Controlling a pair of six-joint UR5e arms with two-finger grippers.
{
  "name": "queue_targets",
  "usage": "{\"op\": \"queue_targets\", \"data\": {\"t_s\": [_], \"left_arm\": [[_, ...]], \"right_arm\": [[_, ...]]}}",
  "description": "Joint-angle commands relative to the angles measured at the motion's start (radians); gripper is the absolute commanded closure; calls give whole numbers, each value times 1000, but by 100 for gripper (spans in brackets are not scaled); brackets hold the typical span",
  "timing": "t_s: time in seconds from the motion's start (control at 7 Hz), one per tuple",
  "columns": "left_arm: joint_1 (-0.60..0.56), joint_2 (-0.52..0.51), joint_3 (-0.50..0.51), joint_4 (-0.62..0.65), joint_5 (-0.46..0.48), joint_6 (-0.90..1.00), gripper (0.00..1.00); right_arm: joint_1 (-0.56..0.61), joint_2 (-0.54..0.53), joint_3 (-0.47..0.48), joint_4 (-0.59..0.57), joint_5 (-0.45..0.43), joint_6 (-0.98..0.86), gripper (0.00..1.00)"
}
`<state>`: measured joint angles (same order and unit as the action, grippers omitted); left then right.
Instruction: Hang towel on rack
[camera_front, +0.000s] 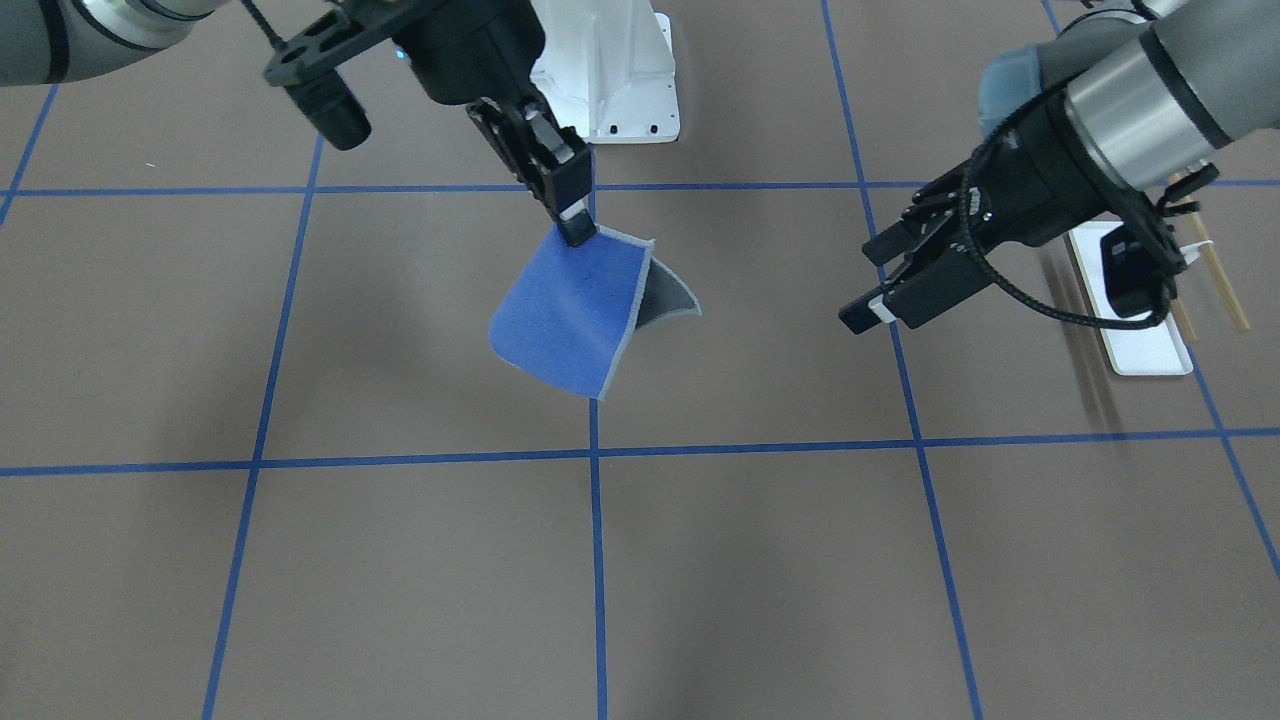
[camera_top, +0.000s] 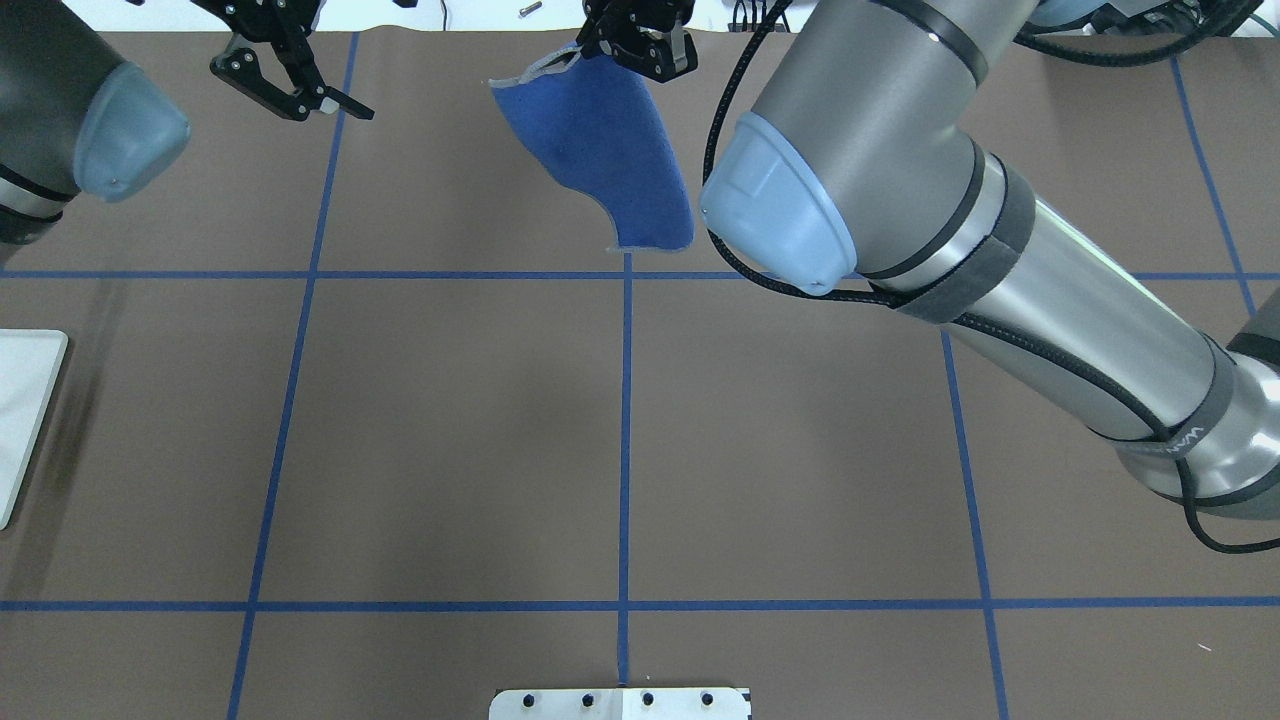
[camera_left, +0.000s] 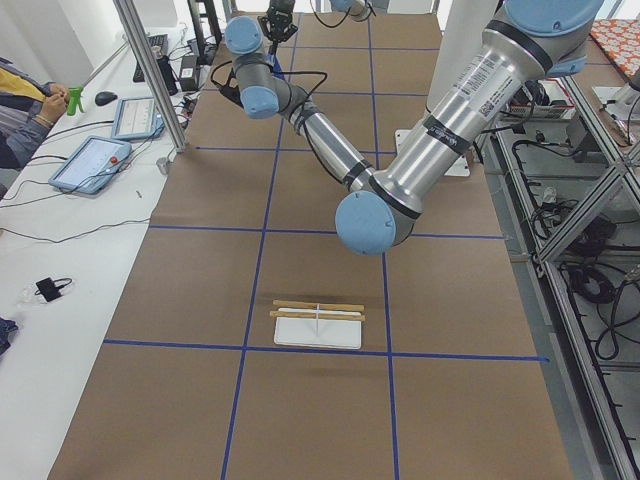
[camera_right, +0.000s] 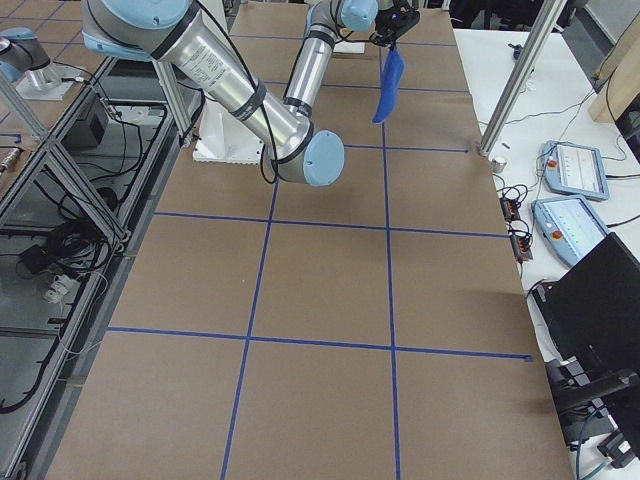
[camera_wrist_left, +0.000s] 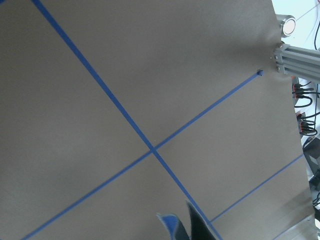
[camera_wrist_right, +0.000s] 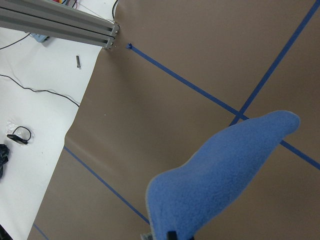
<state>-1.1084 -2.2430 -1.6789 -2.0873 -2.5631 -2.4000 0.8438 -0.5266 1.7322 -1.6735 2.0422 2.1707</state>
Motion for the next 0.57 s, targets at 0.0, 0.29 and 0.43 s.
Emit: {"op": "queue_targets", "data": {"t_s": [0.0, 0.29, 0.43], "left_arm": [[5, -10, -42, -17, 6, -129, 2], [47, -20, -50, -32, 90, -163, 2], [61, -20, -48, -54, 107, -177, 2]], "right_arm": [[-5, 23, -17, 1, -10, 36, 100], [-5, 46, -22, 4, -16, 61, 100], [-6, 59, -22, 4, -16, 76, 100]]}}
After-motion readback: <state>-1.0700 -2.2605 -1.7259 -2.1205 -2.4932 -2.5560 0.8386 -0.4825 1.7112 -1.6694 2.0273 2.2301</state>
